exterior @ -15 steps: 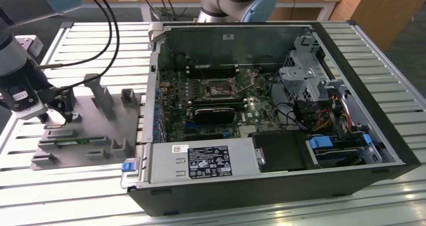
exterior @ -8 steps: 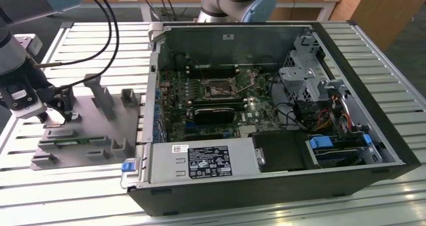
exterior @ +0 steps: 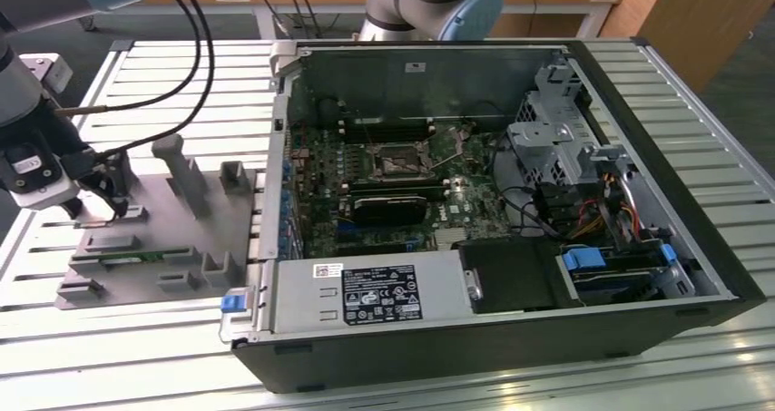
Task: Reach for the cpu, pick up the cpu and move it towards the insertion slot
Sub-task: 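Pick up the cpu and move it towards the insertion slot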
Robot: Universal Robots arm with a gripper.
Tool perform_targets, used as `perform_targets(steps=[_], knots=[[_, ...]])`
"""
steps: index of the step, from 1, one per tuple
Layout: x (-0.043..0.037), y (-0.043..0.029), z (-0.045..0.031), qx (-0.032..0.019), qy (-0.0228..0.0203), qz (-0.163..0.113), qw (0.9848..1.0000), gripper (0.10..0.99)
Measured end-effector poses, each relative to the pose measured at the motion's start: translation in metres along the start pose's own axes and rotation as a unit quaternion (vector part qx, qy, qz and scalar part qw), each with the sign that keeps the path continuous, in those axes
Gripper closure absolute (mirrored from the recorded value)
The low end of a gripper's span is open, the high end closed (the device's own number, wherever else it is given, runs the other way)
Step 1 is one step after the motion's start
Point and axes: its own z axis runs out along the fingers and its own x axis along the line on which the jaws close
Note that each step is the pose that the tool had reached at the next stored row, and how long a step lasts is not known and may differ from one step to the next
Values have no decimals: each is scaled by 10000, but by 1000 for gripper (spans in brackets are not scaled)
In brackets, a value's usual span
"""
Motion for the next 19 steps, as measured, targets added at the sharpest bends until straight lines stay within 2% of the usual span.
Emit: perform_targets(steps=[19], knots=[[-2,6,-175,0,-1,0,10000,541]])
